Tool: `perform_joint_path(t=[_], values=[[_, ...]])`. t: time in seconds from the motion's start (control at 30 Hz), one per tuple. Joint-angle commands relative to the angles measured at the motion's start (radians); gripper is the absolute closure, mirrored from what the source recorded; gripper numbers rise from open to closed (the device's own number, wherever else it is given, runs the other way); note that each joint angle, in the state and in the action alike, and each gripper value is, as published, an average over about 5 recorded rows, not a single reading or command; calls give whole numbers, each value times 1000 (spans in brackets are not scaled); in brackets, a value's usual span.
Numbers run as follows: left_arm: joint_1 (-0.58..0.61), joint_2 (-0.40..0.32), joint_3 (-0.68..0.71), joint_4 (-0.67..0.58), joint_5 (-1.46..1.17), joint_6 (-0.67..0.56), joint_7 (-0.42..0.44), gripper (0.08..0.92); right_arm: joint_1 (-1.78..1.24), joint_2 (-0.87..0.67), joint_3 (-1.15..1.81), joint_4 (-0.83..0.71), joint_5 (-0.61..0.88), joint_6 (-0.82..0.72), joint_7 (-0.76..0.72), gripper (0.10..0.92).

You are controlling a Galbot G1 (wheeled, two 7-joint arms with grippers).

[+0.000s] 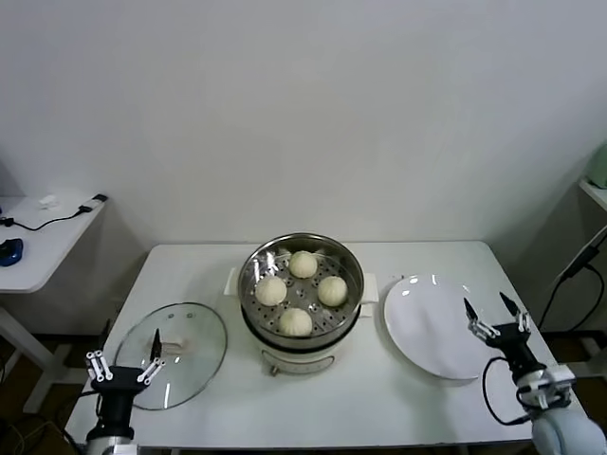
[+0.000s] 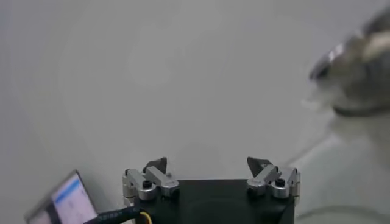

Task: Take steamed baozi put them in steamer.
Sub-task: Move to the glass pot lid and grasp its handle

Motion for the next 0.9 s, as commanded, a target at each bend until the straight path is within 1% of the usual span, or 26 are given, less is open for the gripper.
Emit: perform_joint_path(t=[0.03, 0.13, 0.3, 0.57, 0.9], values=[[-16, 96, 2, 283, 612, -28, -264, 177, -140, 161, 44, -10, -93, 119, 8, 203], [-43, 107, 9, 342, 650, -6, -275, 177, -127, 179, 30, -8, -114, 124, 17, 203], [-99, 103, 9, 400, 691, 16, -277, 177, -117, 197, 15, -1, -127, 121, 23, 203], [-156, 95, 24, 456, 727, 23, -254, 177, -114, 208, 18, -4, -129, 119, 30, 203], [-238, 109, 30, 511, 739, 23, -228, 177, -110, 215, 21, -8, -118, 114, 44, 203]])
